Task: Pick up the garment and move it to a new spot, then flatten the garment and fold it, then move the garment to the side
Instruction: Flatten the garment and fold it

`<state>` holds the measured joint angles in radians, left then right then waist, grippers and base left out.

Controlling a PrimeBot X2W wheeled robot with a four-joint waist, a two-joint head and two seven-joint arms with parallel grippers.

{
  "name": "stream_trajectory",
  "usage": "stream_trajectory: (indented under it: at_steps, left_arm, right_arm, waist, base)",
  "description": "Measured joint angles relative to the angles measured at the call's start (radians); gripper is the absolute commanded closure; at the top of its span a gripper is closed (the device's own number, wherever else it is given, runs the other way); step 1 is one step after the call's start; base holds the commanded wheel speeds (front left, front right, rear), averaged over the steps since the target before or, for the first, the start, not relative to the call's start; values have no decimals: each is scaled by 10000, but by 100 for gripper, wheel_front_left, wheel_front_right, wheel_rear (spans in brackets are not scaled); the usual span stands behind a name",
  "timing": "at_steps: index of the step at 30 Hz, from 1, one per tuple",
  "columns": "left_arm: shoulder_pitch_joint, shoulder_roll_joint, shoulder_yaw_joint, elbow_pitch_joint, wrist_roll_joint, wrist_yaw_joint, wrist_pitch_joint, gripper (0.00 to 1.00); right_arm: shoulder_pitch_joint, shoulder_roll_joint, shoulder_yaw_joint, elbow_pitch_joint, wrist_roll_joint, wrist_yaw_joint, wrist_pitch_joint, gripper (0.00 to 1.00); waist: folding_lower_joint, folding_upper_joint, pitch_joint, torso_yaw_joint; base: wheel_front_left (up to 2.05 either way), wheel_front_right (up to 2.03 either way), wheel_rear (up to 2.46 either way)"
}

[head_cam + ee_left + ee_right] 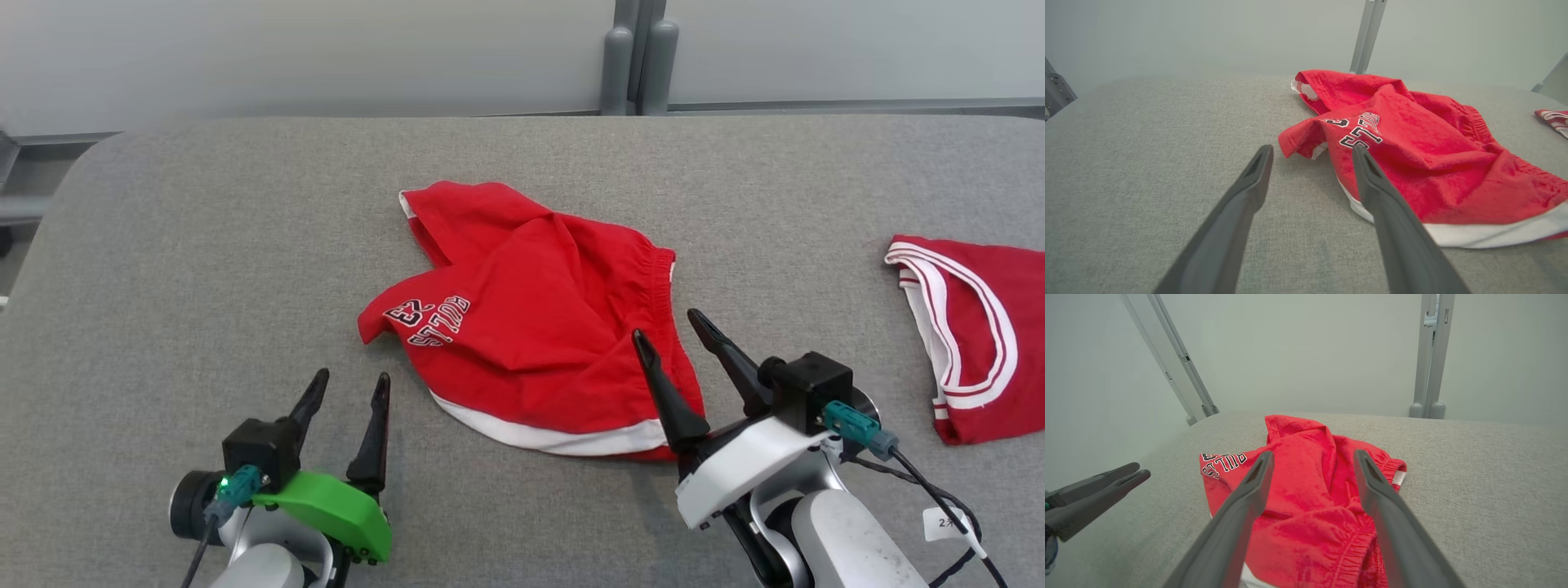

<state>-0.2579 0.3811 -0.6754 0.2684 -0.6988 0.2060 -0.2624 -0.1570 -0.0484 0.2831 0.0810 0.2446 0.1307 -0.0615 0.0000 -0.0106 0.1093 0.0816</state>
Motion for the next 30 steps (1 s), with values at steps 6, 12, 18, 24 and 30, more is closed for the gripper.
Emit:
stream_trajectory:
  at_steps: [6, 12, 18, 24, 30]
  left_arm:
    - [-71, -729, -188, 1101, -520, -652, 113, 0]
    - [-866, -1344, 318, 2675, -1237, -1248, 132, 0]
    - [-1499, -1977, 1655, 3743, -2477, -1843, 46, 0]
    - [-1857, -2107, 2127, 4539, -2552, -1875, 19, 0]
    - [-2247, -2161, 2550, 5066, -2169, -1570, 12, 100]
  right_arm:
    - [-58, 2, -146, 104, 88, 0, -165, 0]
    - [-81, -2, -525, -111, 50, -2, -215, 0]
    - [34, -8, -1076, -355, -38, 0, -236, 0]
    - [137, -10, -1342, -493, -67, 0, -224, 0]
    - [199, -10, -1482, -606, -63, 0, -224, 0]
  waist:
    - [0, 0, -77, -66]
    - [0, 0, 20, -546]
    - [0, 0, 184, -1119]
    - [0, 0, 327, -1525]
    - [0, 0, 473, -1774]
  base:
    - [0, 0, 0]
    - [0, 0, 0]
    - [0, 0, 0]
    - [0, 0, 0]
    - [0, 0, 0]
